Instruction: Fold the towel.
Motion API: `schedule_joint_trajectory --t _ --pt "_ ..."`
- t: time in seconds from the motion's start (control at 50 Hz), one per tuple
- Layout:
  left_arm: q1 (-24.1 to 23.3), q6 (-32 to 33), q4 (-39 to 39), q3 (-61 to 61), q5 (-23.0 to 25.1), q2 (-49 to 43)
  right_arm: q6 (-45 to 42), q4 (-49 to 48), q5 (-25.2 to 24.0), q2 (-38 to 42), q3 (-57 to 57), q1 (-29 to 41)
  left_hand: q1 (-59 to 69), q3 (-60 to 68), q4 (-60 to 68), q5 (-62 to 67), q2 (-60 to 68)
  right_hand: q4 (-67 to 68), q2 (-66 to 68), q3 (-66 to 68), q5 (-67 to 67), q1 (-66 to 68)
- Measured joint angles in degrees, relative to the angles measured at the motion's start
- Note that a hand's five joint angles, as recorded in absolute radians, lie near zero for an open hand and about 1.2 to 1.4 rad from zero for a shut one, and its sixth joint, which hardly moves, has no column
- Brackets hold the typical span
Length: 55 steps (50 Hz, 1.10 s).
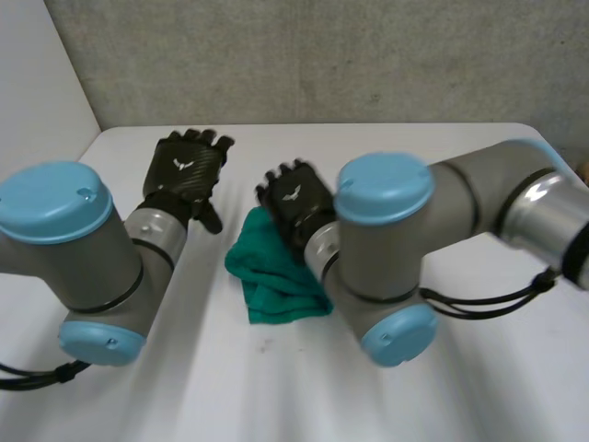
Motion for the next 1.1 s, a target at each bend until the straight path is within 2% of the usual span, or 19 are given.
schedule_joint_trajectory --t 0.1,0.18,0.32,0.46,0.58,0.76,0.9,1.1 --pt "-2.1 -2.9 -0.2 3.4 0.1 -1.3 9.2 0.7 -1.0 -2.4 1.0 -3.1 0.0 0.0 0.0 0.0 0.0 0.0 0.0 0.0 0.0 0.0" --pt "-4.6 -6.0 -1.1 8.2 0.3 -4.8 17.1 3.7 -4.3 -2.4 0.3 -6.0 0.0 0.0 0.0 0.0 0.0 0.0 0.0 0.0 0.0 0.0" --pt "-6.0 -7.3 -3.7 15.4 1.5 -12.0 26.5 8.6 -7.5 2.1 -3.8 -8.8 0.0 0.0 0.0 0.0 0.0 0.0 0.0 0.0 0.0 0.0" --pt "-5.3 -7.0 -6.4 23.6 3.0 -20.6 32.9 12.3 -7.8 7.4 -8.3 -10.2 0.0 0.0 0.0 0.0 0.0 0.0 0.0 0.0 0.0 0.0" --pt "-3.5 -6.1 -8.5 25.4 3.0 -23.9 34.2 13.3 -7.2 9.1 -9.6 -10.4 0.0 0.0 0.0 0.0 0.0 0.0 0.0 0.0 0.0 0.0" --pt "-2.3 -2.1 -11.7 18.6 1.6 -22.7 33.7 14.2 -7.2 9.2 -10.7 -10.1 0.0 0.0 0.0 0.0 0.0 0.0 0.0 0.0 0.0 0.0" --pt "-2.6 -1.8 -12.7 9.9 -0.9 -16.3 31.9 18.6 -7.6 10.8 -14.1 -8.9 0.0 0.0 0.0 0.0 0.0 0.0 0.0 0.0 0.0 0.0" --pt "-2.9 -3.6 -12.7 5.3 -1.9 -11.5 25.2 22.5 -6.9 12.9 -15.2 -8.2 0.0 0.0 0.0 0.0 0.0 0.0 0.0 0.0 0.0 -0.1"
